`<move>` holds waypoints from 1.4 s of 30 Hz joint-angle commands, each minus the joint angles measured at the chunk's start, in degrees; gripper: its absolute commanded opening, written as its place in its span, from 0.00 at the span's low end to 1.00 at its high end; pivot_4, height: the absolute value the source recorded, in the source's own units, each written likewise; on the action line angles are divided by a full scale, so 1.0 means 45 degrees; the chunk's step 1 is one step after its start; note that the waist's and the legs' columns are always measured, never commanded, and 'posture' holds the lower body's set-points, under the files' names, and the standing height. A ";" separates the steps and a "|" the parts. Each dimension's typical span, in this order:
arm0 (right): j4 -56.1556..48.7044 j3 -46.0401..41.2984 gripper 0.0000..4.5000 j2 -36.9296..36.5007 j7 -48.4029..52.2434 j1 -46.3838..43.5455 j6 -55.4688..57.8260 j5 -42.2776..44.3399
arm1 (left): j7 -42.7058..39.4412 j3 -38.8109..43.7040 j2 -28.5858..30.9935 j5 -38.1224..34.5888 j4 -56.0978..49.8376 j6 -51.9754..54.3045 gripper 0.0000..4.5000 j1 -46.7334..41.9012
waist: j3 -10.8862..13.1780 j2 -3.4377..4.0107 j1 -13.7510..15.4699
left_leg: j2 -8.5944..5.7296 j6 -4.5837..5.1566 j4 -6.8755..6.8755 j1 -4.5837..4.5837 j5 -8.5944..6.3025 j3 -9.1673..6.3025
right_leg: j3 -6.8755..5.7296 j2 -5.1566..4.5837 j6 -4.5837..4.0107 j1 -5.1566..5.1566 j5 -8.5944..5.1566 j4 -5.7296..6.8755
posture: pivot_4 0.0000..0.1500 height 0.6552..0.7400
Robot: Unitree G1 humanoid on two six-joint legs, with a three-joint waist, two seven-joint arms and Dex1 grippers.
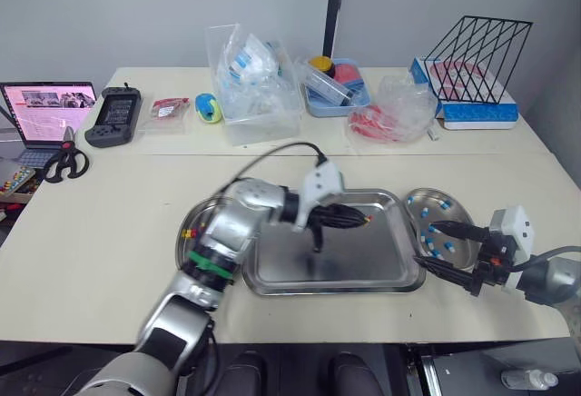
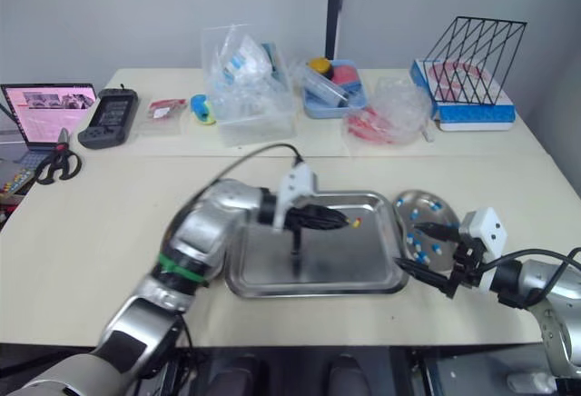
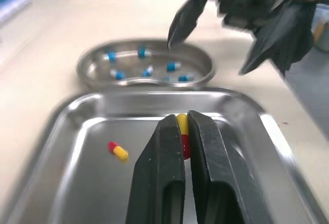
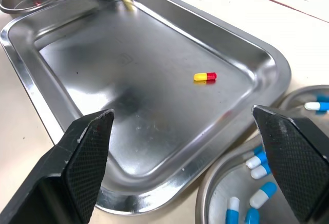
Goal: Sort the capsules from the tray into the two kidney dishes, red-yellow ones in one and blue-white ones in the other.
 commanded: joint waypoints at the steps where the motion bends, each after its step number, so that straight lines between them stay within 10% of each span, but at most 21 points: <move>1: -0.0103 -0.0120 1.00 0.0074 -0.0062 -0.0345 -0.0358 -0.0012 | -0.0519 0.1416 0.1278 -0.1312 -0.1361 0.0432 0.00 0.0669 | 0.0000 0.0001 -0.0066 | 0.0000 0.0001 0.0000 0.0001 -0.0001 0.0000 | 0.0002 0.0000 0.0000 0.0001 0.0000 -0.0001 | 1.00 0.85; 14: -0.0131 -0.0208 1.00 0.0051 -0.0092 -0.0879 0.0076 0.0425 | -0.1054 0.6082 0.5915 -0.3265 -0.1671 0.0342 0.00 0.5430 | 0.0001 0.0005 -0.0070 | 0.0008 0.0006 -0.0012 0.0003 -0.0004 -0.0006 | -0.0007 -0.0003 0.0000 -0.0001 0.0000 -0.0004 | 1.00 0.85; 36: -0.0951 -0.0366 1.00 -0.0242 -0.0287 -0.1269 0.1136 0.0886 | 0.0202 0.5790 0.5999 -0.2507 -0.1048 -0.1034 0.00 0.7891 | 0.0003 0.0003 -0.0049 | 0.0012 0.0011 -0.0031 0.0008 -0.0007 0.0001 | 0.0002 -0.0006 -0.0002 -0.0007 0.0001 -0.0005 | 1.00 0.85; 42: -0.0904 -0.0443 1.00 -0.0223 -0.0330 -0.1334 0.1151 0.0849 | -0.0050 0.6212 0.6095 -0.3074 -0.0991 -0.0931 0.52 0.7844 | 0.0003 0.0003 -0.0057 | 0.0013 0.0011 -0.0032 0.0010 -0.0007 0.0002 | 0.0003 -0.0005 -0.0002 -0.0009 0.0001 -0.0003 | 1.00 0.85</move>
